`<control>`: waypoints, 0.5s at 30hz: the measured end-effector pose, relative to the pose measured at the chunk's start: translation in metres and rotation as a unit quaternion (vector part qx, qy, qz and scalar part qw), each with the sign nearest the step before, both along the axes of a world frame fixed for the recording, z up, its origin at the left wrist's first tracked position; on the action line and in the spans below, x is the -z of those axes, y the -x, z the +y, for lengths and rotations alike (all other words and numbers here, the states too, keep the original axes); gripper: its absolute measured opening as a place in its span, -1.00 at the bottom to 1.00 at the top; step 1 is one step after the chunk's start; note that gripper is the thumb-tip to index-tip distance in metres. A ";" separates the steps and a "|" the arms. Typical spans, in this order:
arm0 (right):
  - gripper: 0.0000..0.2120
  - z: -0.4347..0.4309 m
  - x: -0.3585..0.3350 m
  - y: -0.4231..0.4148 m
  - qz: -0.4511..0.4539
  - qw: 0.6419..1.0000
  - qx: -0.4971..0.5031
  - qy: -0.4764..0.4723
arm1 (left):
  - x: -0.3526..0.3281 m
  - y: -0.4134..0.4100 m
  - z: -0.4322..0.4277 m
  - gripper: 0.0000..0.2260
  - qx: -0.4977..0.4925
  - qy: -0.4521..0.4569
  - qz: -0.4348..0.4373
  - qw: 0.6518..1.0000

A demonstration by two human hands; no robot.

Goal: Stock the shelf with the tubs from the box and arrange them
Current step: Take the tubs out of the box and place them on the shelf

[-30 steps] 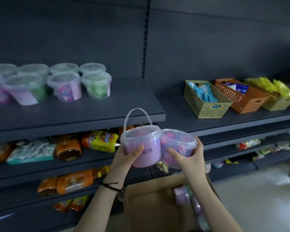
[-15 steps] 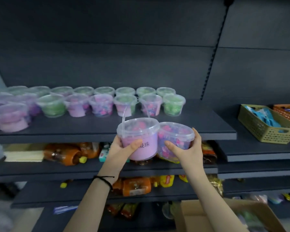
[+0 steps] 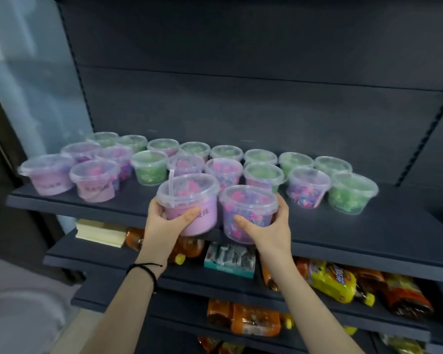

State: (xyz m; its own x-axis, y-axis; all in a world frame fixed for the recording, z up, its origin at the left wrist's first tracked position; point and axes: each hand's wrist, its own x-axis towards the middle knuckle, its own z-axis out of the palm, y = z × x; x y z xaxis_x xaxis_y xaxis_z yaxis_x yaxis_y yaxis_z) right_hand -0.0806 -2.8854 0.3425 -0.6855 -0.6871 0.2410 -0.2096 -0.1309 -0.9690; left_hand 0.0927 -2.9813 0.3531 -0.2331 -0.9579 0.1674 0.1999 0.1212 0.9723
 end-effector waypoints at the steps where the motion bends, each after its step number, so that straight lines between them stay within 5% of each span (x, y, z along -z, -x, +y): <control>1: -0.09 -0.014 0.001 -0.001 0.001 1.000 -0.012 -0.003 | 0.002 0.000 -0.014 -0.33 -0.021 0.007 0.002 1.000; 15: -0.09 -0.132 0.023 -0.046 0.054 0.996 -0.073 -0.013 | 0.051 -0.037 -0.129 -0.31 -0.155 -0.002 -0.035 0.987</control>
